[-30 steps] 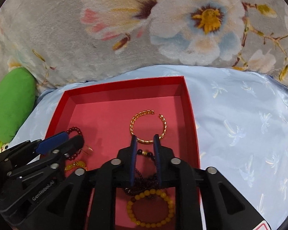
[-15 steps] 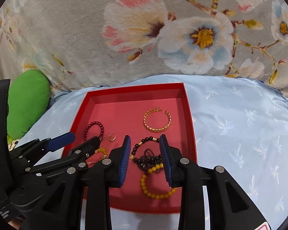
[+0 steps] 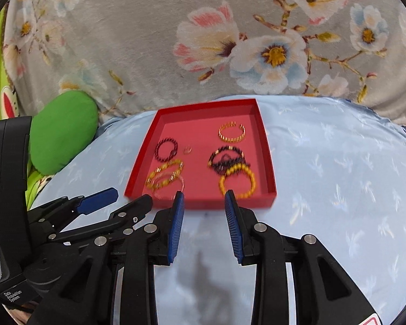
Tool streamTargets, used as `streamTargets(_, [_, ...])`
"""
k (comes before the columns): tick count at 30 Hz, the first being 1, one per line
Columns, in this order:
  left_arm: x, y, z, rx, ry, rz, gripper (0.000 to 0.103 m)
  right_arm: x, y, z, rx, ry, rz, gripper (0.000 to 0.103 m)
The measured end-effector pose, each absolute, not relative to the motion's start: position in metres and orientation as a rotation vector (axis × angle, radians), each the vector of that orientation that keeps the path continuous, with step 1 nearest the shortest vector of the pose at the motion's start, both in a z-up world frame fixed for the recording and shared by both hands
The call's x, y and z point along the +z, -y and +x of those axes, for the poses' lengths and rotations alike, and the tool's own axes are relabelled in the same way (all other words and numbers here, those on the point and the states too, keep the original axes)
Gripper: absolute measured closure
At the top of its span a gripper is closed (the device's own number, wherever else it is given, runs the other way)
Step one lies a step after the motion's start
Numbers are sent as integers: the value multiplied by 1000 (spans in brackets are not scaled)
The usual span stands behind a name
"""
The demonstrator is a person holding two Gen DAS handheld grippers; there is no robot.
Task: Organize jewelry
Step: 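Move both open grippers back to the last jewelry on the cloth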
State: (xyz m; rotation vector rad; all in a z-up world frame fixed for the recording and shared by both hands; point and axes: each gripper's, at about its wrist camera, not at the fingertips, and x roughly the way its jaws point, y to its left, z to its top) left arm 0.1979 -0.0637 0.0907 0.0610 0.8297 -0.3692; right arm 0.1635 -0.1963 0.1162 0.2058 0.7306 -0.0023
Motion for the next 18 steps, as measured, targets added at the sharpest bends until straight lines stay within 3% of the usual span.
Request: streamTargets(18, [28,44,47,-431,-911,132,52,47,171,28,9,-859,291,72])
